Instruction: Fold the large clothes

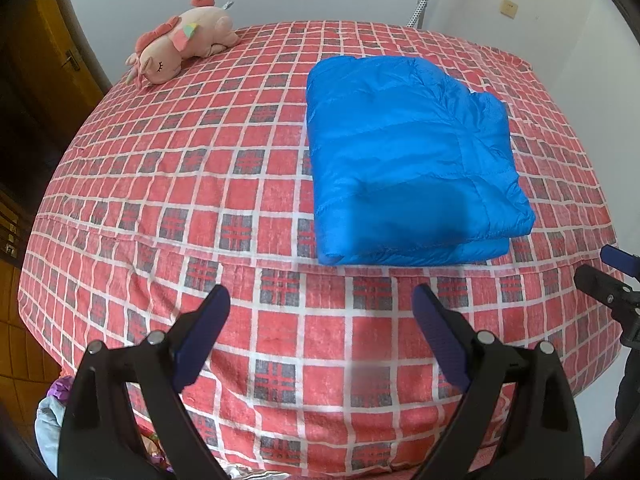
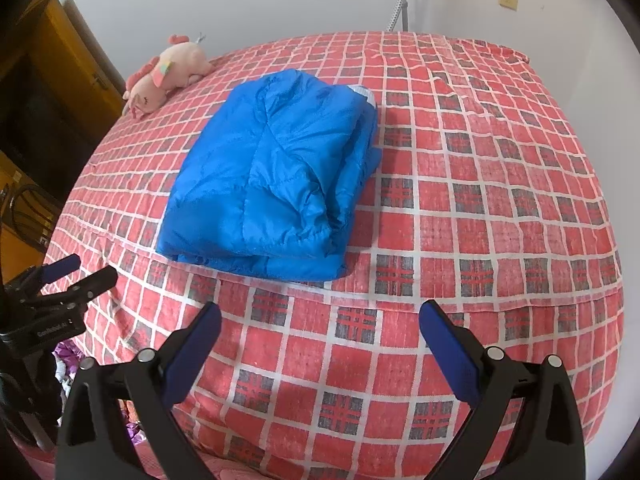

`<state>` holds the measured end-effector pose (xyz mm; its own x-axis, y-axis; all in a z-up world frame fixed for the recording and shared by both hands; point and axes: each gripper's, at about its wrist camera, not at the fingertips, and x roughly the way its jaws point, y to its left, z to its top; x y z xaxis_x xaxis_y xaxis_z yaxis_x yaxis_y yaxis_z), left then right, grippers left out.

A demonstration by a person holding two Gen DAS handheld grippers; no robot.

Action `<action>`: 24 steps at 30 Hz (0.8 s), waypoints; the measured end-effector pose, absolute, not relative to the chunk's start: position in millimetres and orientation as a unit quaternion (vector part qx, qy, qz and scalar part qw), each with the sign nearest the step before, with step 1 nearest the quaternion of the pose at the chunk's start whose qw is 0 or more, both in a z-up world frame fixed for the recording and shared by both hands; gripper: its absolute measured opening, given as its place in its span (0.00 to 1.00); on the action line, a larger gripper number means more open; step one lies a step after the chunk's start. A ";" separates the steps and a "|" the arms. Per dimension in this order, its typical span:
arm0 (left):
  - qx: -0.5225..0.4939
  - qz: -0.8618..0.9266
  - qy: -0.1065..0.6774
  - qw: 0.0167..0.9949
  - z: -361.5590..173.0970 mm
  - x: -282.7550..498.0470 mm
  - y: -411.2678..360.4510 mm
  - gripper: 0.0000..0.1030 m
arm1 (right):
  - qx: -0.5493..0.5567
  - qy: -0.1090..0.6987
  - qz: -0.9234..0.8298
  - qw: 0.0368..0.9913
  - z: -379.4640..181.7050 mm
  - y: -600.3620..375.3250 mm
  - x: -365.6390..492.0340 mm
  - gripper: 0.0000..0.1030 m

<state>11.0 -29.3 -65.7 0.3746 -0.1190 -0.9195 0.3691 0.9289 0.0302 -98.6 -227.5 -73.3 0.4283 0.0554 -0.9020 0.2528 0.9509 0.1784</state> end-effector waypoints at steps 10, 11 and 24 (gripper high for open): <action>0.116 -0.153 0.541 0.819 -66.1 11.6 -29.6 0.88 | 0.148 0.532 -0.060 0.831 -75.0 -227.9 -99.0 0.96; 0.117 -0.153 0.542 0.818 -66.3 11.6 -29.2 0.88 | 0.149 0.532 -0.059 0.832 -74.8 -227.5 -98.9 0.96; 0.114 -0.154 0.547 0.815 -69.8 14.9 -28.6 0.88 | 0.150 0.534 -0.060 0.830 -77.1 -227.8 -96.3 0.96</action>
